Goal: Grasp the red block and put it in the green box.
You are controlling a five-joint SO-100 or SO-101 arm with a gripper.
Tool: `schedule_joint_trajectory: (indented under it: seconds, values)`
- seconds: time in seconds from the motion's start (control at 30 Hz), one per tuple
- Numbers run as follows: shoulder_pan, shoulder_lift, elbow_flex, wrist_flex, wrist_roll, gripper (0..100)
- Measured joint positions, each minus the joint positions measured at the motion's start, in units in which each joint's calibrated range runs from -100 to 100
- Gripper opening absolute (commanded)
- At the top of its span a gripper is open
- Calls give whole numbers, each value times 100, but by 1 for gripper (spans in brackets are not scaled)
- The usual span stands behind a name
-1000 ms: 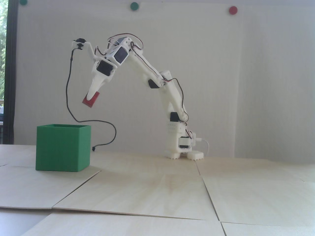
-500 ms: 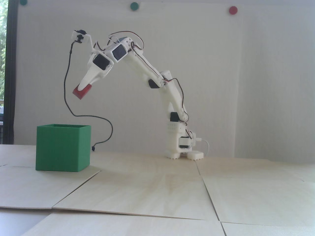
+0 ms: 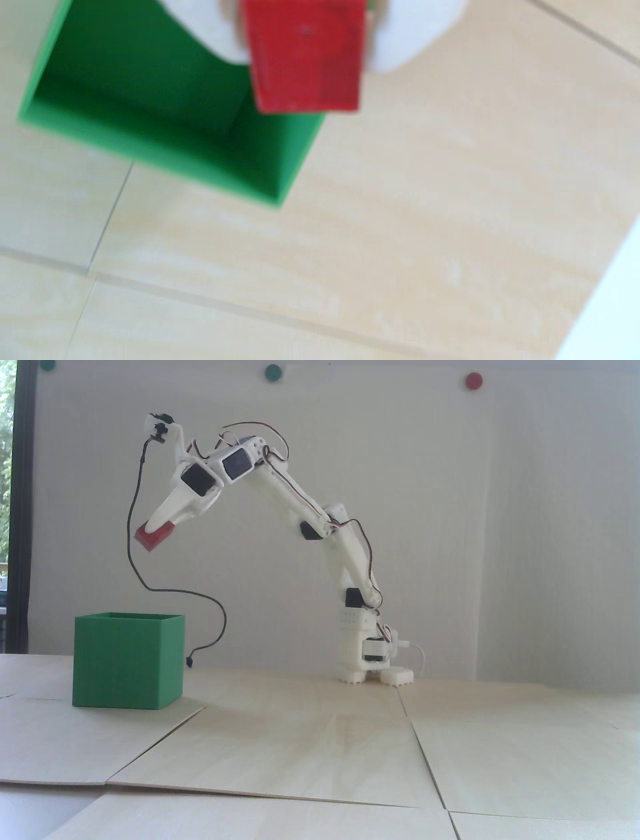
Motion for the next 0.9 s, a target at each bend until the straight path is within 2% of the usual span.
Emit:
schedule_joint_trajectory:
  seconds: [0.13, 0.2, 0.33, 0.4, 0.47, 0.5, 0.53, 0.73, 0.9]
  values:
    - [76, 0, 0, -216, 0, 13]
    - [92, 0, 0, -233, 0, 23]
    - [99, 0, 0, -233, 0, 27]
    - [99, 0, 0, -233, 0, 20]
    - [99, 0, 0, -233, 0, 3]
    - [99, 0, 0, -233, 0, 0]
    - [99, 0, 0, -233, 0, 4]
    - [99, 0, 81, -191, 0, 2]
    - [-23, -224, 770, 291, 46, 2]
